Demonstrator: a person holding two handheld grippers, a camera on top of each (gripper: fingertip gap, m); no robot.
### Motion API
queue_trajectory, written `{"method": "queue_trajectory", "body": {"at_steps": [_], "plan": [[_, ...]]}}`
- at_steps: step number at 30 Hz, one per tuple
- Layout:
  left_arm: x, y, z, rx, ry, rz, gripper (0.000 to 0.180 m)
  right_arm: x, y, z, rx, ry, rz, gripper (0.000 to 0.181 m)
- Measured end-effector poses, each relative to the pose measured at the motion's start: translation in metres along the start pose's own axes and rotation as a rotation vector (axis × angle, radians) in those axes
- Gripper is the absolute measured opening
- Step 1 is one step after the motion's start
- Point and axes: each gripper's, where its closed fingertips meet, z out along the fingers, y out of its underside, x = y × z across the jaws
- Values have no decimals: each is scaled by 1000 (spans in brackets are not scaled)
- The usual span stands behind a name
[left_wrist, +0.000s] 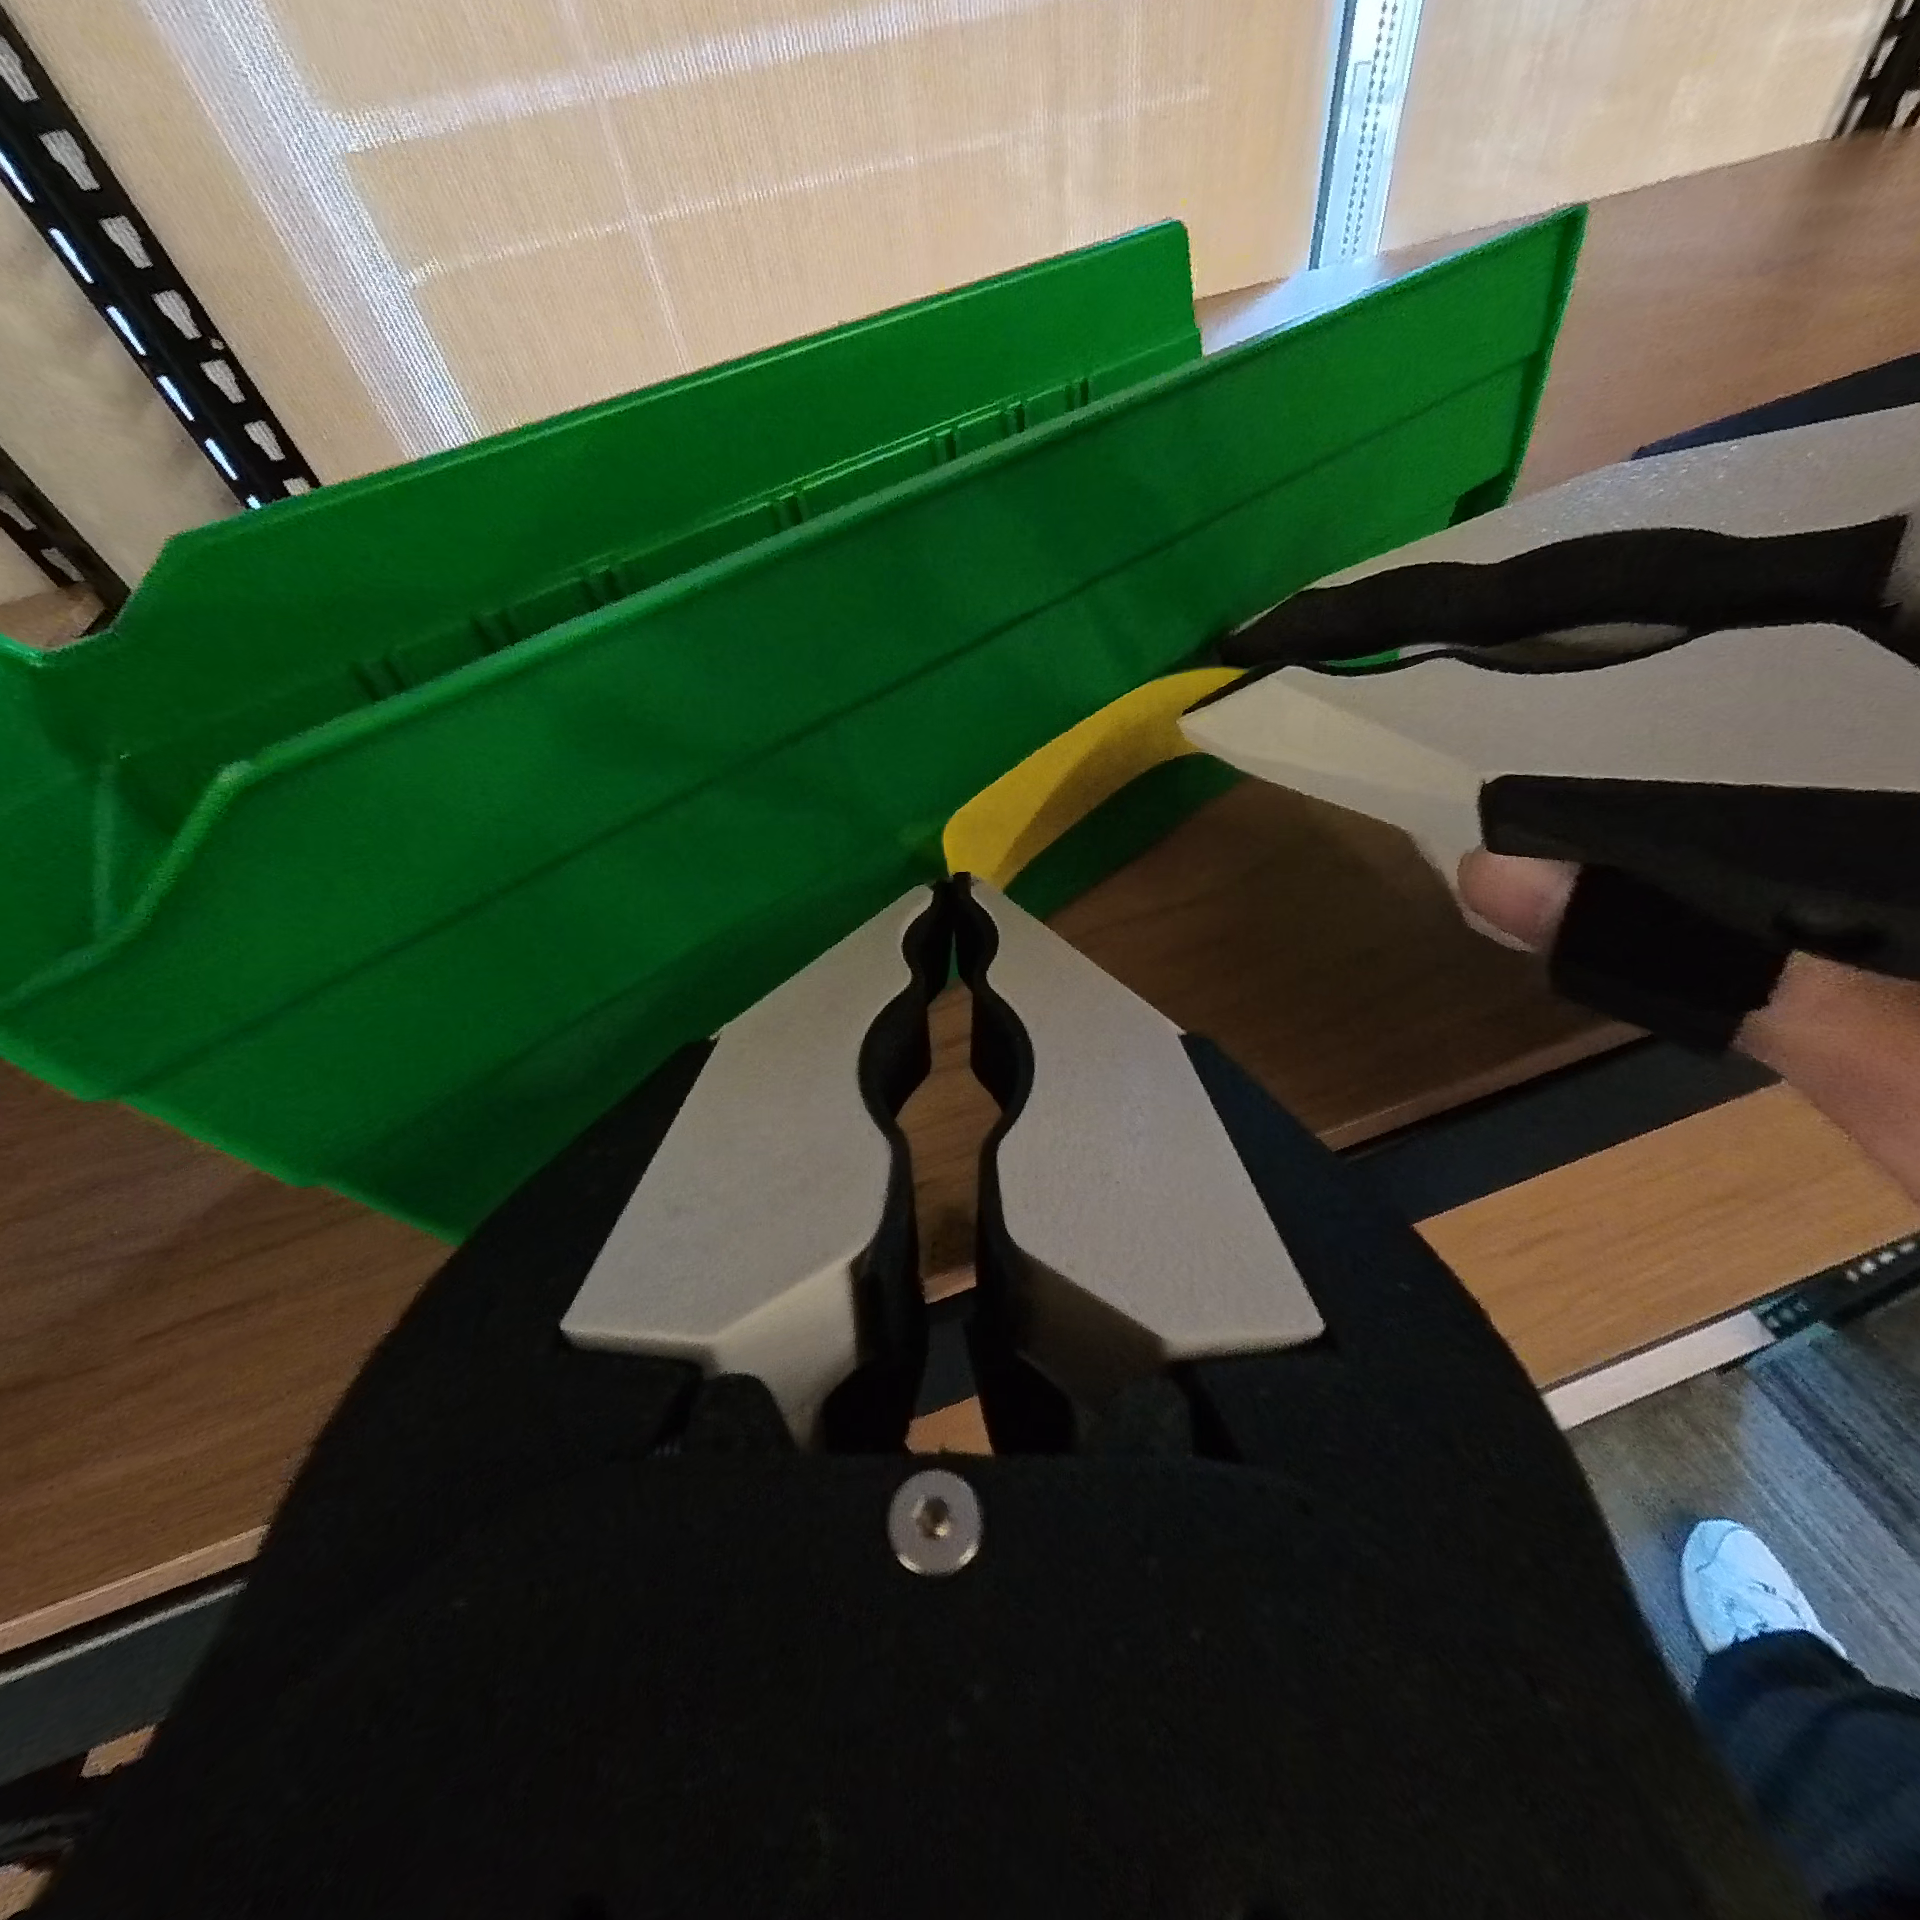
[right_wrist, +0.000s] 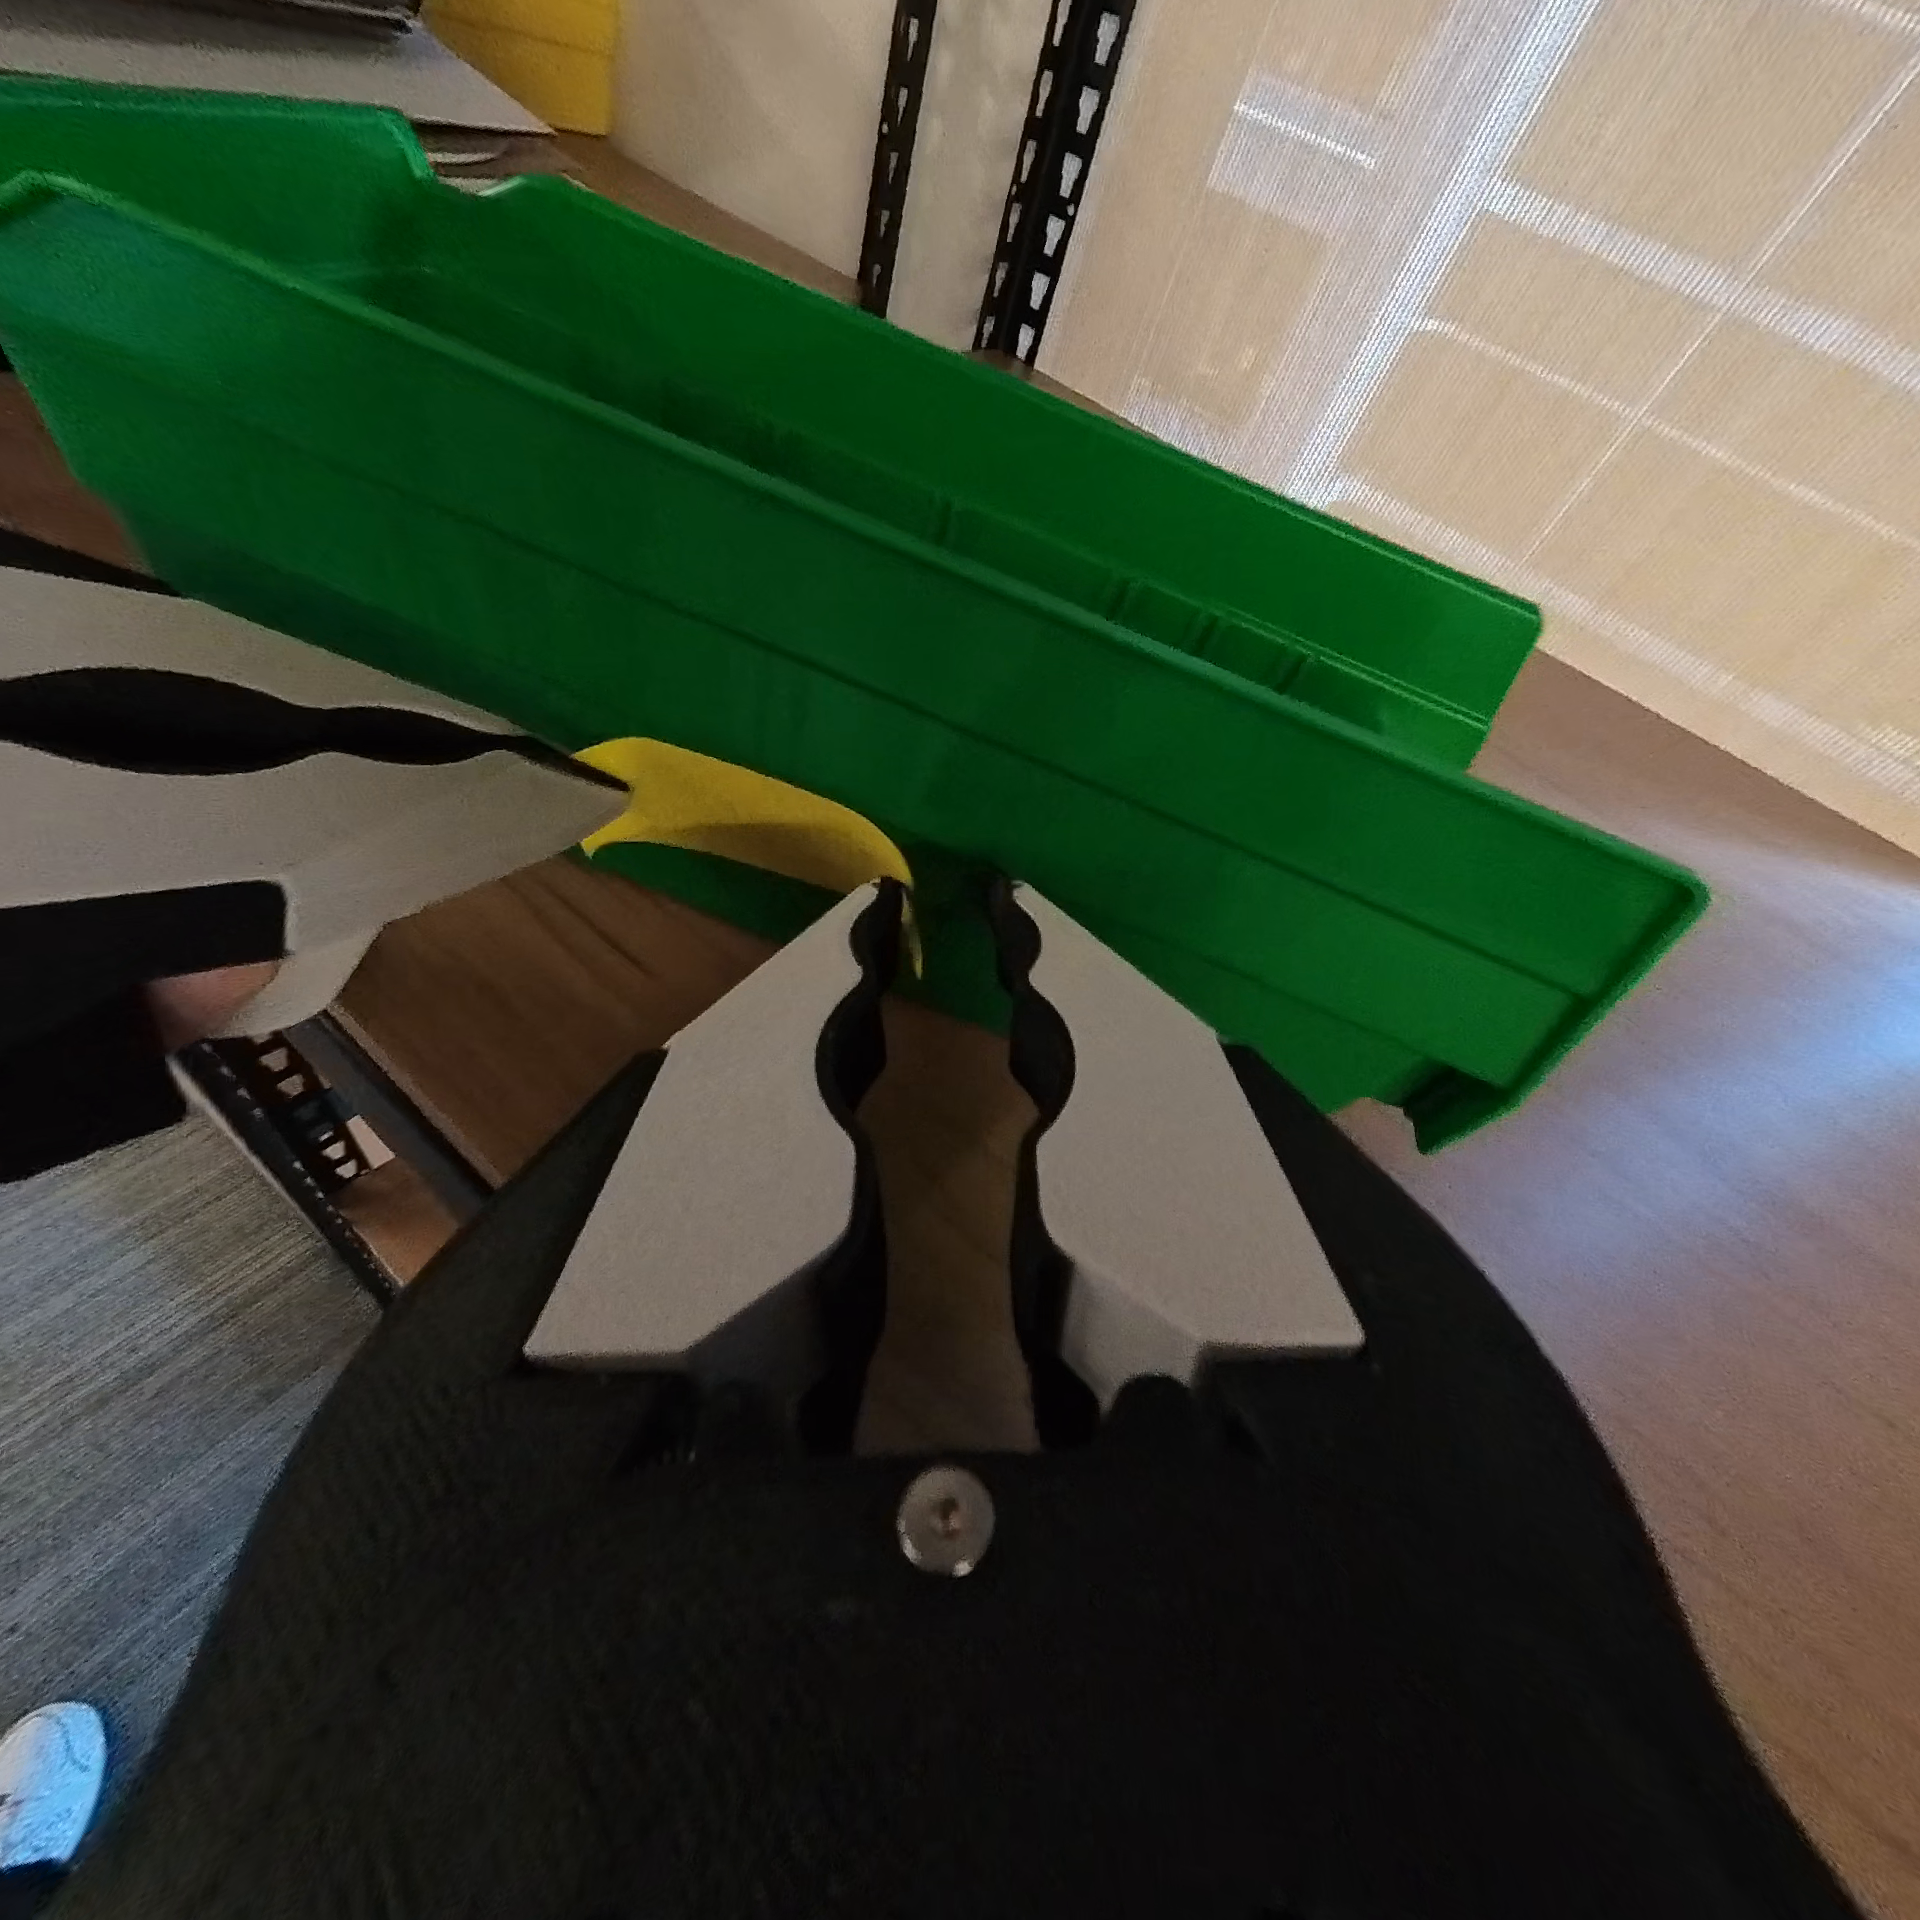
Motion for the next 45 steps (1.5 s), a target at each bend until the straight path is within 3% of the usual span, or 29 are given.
{"method": "queue_trajectory", "body": {"at_steps": [4, 7, 22, 45], "plan": [[0, 0, 0, 1, 9, 8, 0, -1, 0, 0, -1, -9, 5, 16], [2, 0, -1, 7, 15, 16, 0, -6, -1, -1, 14, -44, -16, 0], [15, 2, -7, -19, 147, 1, 0, -5, 5, -8, -45, -269, 165, 0], [38, 9, -30, -126, 578, 182, 0, -20, 9, -41, -53, -755, 53, 0]]}}
